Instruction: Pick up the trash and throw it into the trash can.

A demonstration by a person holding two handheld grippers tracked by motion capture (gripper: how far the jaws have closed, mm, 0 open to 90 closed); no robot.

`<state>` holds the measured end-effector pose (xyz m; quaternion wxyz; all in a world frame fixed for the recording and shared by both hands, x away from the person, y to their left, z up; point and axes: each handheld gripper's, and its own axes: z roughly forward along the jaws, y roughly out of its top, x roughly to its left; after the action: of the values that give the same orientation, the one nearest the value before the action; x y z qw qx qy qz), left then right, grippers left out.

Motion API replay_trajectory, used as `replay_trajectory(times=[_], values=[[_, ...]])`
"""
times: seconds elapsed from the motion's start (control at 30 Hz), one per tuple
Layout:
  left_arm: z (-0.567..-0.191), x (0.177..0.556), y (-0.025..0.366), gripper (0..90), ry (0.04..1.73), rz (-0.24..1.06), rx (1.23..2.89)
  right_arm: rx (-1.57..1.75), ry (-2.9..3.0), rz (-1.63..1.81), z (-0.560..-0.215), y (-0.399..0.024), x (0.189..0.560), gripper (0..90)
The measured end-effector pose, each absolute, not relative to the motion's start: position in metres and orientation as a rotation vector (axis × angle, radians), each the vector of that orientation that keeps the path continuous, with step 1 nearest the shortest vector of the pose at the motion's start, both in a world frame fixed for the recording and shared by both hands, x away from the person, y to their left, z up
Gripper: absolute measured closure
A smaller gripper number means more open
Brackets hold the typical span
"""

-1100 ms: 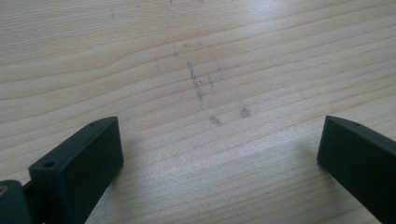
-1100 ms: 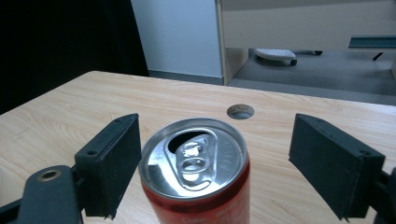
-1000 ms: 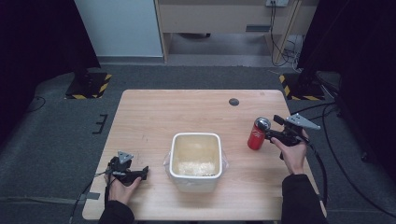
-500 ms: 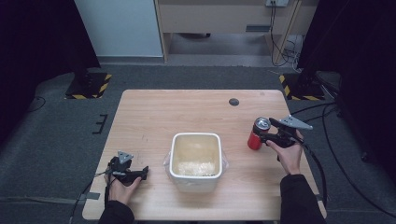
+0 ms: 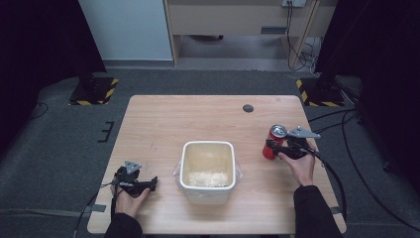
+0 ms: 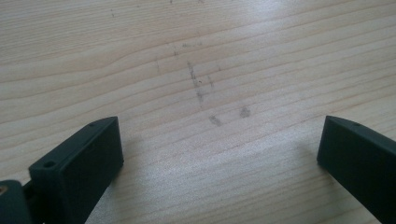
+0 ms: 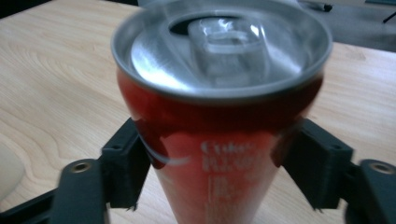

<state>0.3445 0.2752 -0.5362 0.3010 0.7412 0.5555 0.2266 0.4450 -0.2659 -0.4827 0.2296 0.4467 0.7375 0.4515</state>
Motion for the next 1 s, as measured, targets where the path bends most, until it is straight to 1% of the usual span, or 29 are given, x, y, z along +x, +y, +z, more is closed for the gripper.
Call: replay_trajectory(times=[0.4,1.0], values=[[-0.536,0.345,0.275,0.0,1.474,0.601,1.966,1.227,2.001,1.308,-0.473,-0.272,0.441,33.7],[-0.536,0.344,0.275,0.0,1.475,0.602,1.966,1.182,1.775,1.594,-0.427,-0.295,0.421,33.6]])
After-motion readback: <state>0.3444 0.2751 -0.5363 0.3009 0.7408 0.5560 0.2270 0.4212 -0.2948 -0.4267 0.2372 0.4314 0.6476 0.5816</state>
